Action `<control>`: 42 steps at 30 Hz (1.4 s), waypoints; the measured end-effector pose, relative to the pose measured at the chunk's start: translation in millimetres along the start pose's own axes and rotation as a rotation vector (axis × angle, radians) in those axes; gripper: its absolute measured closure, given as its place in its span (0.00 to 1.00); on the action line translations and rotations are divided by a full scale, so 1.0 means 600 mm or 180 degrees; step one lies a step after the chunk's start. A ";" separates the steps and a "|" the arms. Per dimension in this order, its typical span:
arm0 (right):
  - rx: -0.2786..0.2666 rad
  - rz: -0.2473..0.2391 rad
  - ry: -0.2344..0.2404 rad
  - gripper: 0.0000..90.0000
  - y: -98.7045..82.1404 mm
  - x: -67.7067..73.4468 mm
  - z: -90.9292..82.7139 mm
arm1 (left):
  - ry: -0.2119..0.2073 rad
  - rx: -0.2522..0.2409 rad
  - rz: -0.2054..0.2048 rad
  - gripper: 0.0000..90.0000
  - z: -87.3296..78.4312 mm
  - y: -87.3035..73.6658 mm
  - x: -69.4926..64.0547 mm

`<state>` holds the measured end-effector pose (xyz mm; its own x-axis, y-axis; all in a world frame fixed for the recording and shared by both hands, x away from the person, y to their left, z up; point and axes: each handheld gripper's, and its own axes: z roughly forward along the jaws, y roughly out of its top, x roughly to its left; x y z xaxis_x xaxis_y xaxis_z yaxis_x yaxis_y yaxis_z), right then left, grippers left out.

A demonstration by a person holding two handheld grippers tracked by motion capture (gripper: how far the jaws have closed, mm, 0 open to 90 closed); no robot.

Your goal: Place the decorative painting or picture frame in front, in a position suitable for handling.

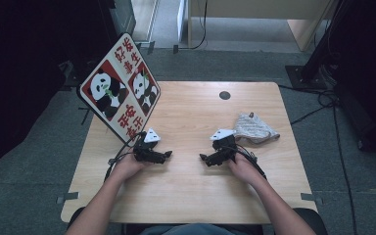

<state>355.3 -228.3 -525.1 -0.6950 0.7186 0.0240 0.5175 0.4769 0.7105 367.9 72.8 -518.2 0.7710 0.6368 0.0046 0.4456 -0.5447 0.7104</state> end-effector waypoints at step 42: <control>-0.0004 0.0074 -0.0077 0.00 -0.002 0.004 -0.002 | 0.0088 -0.0001 -0.0103 0.17 0.001 0.000 -0.002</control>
<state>352.3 -227.9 -525.1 -0.6705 0.7415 0.0235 0.5327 0.4592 0.7109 367.0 71.7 -518.7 0.7433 0.6689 0.0011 0.4700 -0.5234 0.7108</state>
